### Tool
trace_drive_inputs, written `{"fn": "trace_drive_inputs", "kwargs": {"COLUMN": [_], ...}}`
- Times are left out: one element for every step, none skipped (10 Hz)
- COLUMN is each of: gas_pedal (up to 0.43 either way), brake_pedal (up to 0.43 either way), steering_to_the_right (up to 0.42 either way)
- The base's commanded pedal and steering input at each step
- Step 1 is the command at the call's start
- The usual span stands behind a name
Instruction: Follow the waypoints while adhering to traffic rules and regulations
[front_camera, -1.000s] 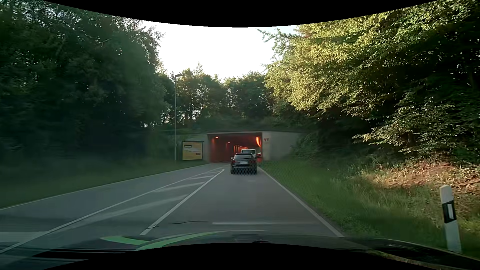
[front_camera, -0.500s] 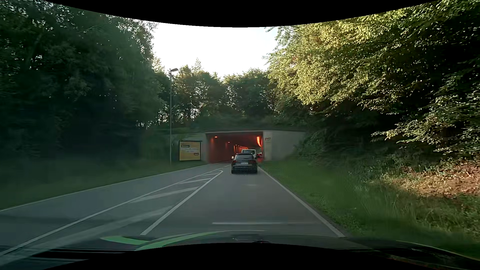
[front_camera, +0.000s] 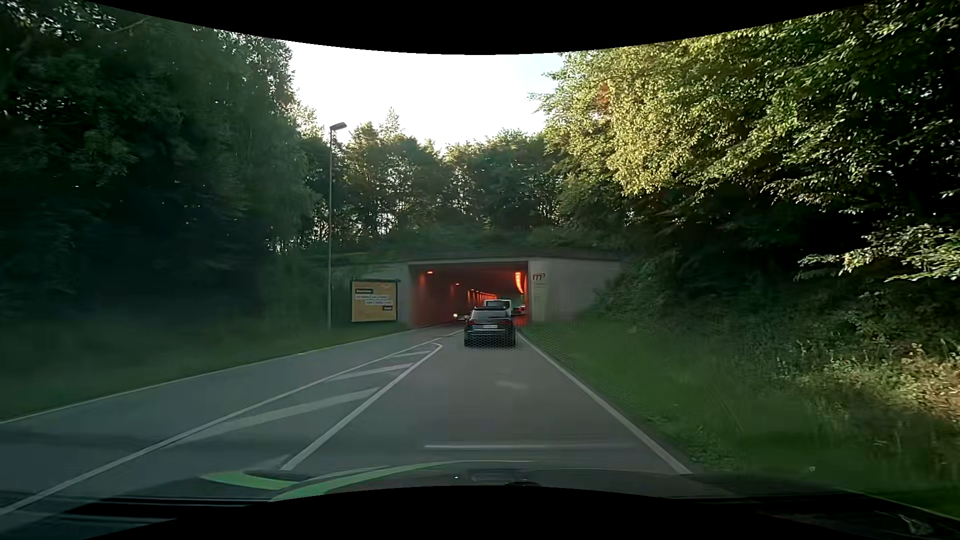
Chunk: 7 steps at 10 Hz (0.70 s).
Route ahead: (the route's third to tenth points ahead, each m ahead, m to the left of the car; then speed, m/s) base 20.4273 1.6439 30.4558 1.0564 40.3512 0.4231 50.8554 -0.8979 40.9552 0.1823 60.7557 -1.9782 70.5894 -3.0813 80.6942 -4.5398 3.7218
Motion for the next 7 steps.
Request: {"fn": "trace_drive_inputs", "kwargs": {"gas_pedal": [0.0,0.0,0.0,0.0,0.0,0.0,0.0], "brake_pedal": [0.0,0.0,0.0,0.0,0.0,0.0,0.0], "steering_to_the_right": [-0.003,-0.003,-0.003,-0.003,-0.003,-0.003,-0.002]}}
